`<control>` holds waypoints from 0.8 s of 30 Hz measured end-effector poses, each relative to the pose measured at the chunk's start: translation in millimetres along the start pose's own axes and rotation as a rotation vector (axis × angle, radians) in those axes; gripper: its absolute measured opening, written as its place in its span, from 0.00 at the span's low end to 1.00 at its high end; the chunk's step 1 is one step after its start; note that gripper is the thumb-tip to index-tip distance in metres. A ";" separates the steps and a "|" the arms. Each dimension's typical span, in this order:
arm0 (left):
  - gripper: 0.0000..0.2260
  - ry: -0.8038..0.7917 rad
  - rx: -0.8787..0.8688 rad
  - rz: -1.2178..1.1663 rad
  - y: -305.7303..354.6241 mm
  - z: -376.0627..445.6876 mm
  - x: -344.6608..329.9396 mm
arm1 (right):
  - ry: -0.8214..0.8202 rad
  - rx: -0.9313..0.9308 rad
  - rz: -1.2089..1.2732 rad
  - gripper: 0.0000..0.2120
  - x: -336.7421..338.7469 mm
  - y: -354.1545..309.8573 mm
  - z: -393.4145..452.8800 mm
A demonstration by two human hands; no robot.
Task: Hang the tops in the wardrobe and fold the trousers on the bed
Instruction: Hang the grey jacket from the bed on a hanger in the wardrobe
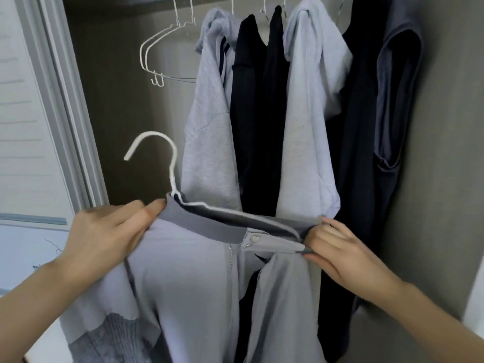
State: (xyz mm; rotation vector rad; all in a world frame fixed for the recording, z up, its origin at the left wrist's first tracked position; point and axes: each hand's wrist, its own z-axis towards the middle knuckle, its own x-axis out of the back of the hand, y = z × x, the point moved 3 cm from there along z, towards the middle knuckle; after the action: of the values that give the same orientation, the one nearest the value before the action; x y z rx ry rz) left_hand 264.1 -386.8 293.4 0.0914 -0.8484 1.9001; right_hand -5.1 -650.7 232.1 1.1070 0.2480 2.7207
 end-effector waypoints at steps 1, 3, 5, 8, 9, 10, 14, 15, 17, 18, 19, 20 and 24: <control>0.16 -0.016 -0.043 0.009 -0.6 -1.7 0.3 | 0.002 0.014 -0.022 0.08 4.9 1.5 2.4; 0.15 -0.039 -0.075 -0.016 1.2 -1.3 1.2 | 0.019 0.008 -0.004 0.13 12.1 0.2 10.6; 0.15 -0.049 -0.061 -0.065 12.1 7.5 0.5 | 0.095 -0.095 0.108 0.10 18.0 -8.9 25.7; 0.13 -0.025 -0.039 -0.115 39.3 25.4 -0.7 | 0.215 -0.245 0.217 0.11 16.7 -33.2 57.8; 0.12 -0.009 -0.021 -0.143 46.4 29.9 -0.4 | 0.222 -0.288 0.236 0.11 16.1 -41.7 70.0; 0.11 0.012 0.014 -0.185 50.6 32.7 0.1 | 0.218 -0.339 0.272 0.11 14.4 -47.9 79.3; 0.13 0.090 0.327 -0.379 41.0 27.0 7.1 | 0.252 -0.550 0.480 0.11 6.8 -49.9 80.1; 0.13 0.092 0.393 -0.412 37.8 23.7 8.4 | 0.206 -0.656 0.547 0.12 4.2 -44.5 74.6; 0.11 0.086 0.458 -0.443 34.7 19.9 9.3 | -0.070 -0.883 0.489 0.18 -1.7 -34.0 65.8; 0.11 0.090 0.465 -0.442 33.5 19.0 9.5 | -0.210 -0.936 0.430 0.23 -3.3 -29.8 64.1; 0.11 0.095 0.462 -0.437 32.3 18.3 9.8 | -0.287 -0.952 0.431 0.27 -5.3 -25.7 64.5; 0.11 0.102 0.452 -0.436 30.8 18.2 10.5 | -0.309 -0.934 0.479 0.29 -4.4 -24.8 66.9; 0.13 0.165 0.350 -0.457 32.9 27.3 10.4 | -0.223 -0.702 0.597 0.29 15.6 -39.8 87.6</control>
State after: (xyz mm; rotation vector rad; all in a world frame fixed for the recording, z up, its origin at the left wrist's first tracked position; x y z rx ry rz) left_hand 223.9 -402.9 301.2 0.3107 -0.3383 1.5756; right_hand 50.1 -601.3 295.4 1.3653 -1.1438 2.6911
